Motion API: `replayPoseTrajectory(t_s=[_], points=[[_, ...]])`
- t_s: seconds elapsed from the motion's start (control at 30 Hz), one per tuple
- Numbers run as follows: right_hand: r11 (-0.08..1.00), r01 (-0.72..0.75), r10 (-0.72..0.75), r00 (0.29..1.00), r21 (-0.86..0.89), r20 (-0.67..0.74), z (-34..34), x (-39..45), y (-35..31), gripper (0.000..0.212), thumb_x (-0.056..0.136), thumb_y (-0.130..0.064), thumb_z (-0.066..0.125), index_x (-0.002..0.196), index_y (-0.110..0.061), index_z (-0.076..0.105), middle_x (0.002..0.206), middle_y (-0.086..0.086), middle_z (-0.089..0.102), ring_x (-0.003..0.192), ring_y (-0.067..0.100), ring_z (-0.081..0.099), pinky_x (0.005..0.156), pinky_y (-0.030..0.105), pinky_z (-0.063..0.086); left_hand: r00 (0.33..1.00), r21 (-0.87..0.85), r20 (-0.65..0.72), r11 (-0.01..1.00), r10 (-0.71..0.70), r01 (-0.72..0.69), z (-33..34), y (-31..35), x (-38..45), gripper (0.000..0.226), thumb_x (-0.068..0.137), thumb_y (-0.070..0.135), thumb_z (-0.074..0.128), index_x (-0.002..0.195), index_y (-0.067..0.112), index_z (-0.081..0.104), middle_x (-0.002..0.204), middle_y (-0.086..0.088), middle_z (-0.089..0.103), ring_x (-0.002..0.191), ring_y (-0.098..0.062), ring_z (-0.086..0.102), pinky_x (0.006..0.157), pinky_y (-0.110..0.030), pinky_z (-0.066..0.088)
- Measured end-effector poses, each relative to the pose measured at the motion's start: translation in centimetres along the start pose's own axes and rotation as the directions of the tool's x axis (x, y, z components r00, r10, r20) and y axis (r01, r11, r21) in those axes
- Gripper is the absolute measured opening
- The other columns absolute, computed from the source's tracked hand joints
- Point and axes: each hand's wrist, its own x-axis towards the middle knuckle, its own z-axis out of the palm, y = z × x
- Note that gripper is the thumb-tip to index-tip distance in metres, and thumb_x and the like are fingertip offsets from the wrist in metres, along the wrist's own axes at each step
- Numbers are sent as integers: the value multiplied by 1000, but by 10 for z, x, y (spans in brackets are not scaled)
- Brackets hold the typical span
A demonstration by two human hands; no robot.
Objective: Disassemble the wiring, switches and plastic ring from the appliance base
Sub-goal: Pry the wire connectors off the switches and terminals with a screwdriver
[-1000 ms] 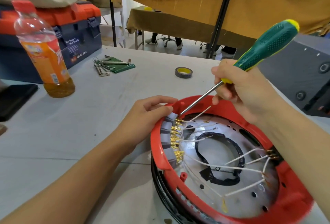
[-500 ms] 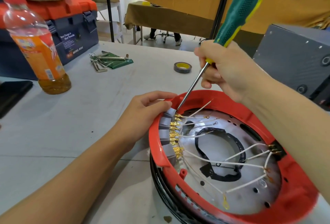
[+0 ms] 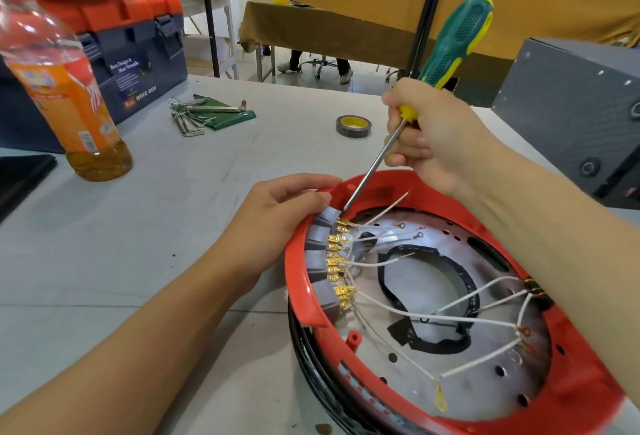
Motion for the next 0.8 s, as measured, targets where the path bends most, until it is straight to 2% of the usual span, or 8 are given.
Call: replayPoseTrajectory(t_s=[0.43,0.8], points=[[953,-215,238,968,214,-84,-6,5,12,30,88,-14,48,60,-12,38,34,-4,18,30,9,11,37,15,27,1000,15,8,1000,-6,5,-1,1,1,22,91,7,53,99,18,71,89,-2,74,73,-10,70,61,-17,54],[942,-226,257,961,246,-101,-6,5,12,26,86,-12,48,63,-13,36,35,-4,20,32,8,12,37,14,25,1000,23,18,1000,-5,5,-2,-1,2,23,91,8,54,97,21,71,89,-2,75,75,-13,70,66,-20,57]])
